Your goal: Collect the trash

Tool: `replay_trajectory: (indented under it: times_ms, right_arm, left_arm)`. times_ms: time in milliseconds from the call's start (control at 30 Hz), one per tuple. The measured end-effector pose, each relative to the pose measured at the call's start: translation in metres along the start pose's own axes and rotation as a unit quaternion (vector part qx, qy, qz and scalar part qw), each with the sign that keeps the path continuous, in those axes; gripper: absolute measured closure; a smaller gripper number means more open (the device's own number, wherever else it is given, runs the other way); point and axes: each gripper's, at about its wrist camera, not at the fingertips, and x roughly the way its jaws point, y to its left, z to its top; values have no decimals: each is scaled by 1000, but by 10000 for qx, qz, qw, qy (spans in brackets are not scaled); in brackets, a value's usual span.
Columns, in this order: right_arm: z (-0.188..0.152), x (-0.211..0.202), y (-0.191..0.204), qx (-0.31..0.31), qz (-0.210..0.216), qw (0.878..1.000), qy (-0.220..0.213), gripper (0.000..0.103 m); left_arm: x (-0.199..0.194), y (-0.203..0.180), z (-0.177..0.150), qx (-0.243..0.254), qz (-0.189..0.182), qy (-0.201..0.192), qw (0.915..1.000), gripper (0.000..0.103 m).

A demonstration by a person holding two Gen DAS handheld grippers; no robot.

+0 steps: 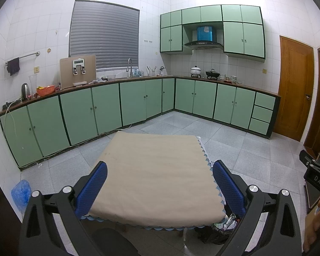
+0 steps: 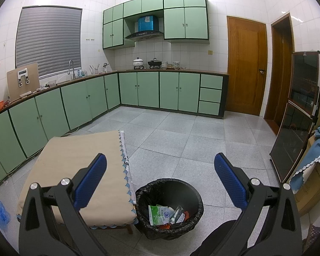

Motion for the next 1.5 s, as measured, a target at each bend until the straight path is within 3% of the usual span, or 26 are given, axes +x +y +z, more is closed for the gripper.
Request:
replay_trajectory:
  times_ms: [1500]
  right_arm:
    - [-4,1,-7,26,7,10000,66,5]
  left_arm:
    - [1,-1,-1,3,13,20,10000,6]
